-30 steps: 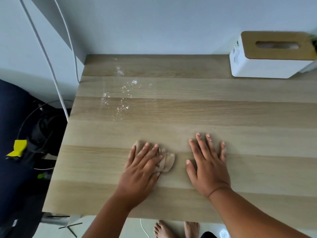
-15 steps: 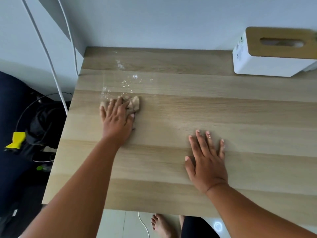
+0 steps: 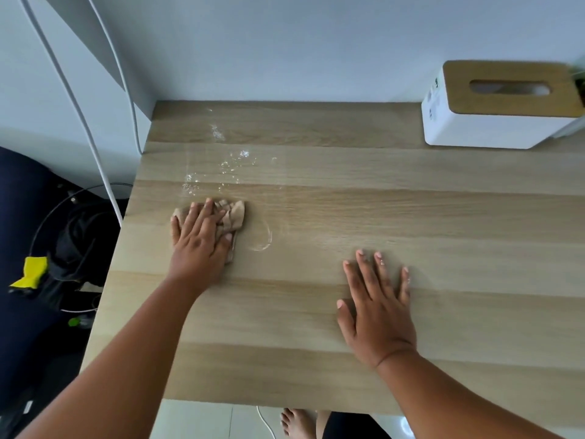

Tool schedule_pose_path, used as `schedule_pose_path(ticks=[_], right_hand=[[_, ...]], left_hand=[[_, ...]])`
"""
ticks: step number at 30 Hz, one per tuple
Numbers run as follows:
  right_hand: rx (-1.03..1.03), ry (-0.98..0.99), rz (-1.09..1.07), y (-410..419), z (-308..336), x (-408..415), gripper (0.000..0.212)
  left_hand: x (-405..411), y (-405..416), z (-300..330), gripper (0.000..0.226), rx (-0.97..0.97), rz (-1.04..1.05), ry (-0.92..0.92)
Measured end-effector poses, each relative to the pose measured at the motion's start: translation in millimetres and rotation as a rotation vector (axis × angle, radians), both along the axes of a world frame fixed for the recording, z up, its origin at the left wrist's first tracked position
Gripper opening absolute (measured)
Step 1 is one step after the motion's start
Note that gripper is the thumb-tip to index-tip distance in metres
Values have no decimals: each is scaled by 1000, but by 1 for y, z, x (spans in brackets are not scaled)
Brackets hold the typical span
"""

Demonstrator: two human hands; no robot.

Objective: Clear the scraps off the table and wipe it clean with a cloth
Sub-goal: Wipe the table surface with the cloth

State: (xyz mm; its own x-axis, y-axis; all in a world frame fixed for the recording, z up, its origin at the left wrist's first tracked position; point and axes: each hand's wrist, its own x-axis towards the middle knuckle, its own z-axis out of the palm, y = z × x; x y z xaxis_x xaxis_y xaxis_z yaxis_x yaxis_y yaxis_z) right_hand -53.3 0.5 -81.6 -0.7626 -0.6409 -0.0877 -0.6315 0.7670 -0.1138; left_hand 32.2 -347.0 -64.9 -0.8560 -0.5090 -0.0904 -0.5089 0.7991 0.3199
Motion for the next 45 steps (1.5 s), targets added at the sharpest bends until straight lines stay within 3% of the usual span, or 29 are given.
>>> schedule_pose_path(ticks=[5, 12, 15, 20, 25, 31, 35, 40, 45], right_hand=[[10, 0, -2, 0, -2, -1, 73], [21, 0, -3, -1, -1, -1, 74], [16, -8, -4, -1, -1, -1, 74], [12, -24, -7, 0, -1, -1, 73], [8, -16, -14, -1, -1, -1, 73], [0, -11, -12, -2, 1, 0, 73], [-6, -8, -10, -1, 0, 0, 73], [-6, -5, -6, 0, -1, -1, 73], [-15, -9, -12, 1, -1, 1, 72]], left_hand=[[-45, 42, 0, 63, -18, -137, 9], [24, 70, -4, 56, -27, -393, 80], [25, 52, -2, 53, -25, -268, 83], [-61, 54, -2, 58, -9, 110, -11], [-106, 93, -8, 52, -49, -159, -24], [-18, 99, -7, 49, -37, -452, 97], [0, 54, 0, 55, -26, -365, 75], [-74, 43, -1, 59, -28, -43, -11], [-124, 92, -7, 57, -60, -255, -40]])
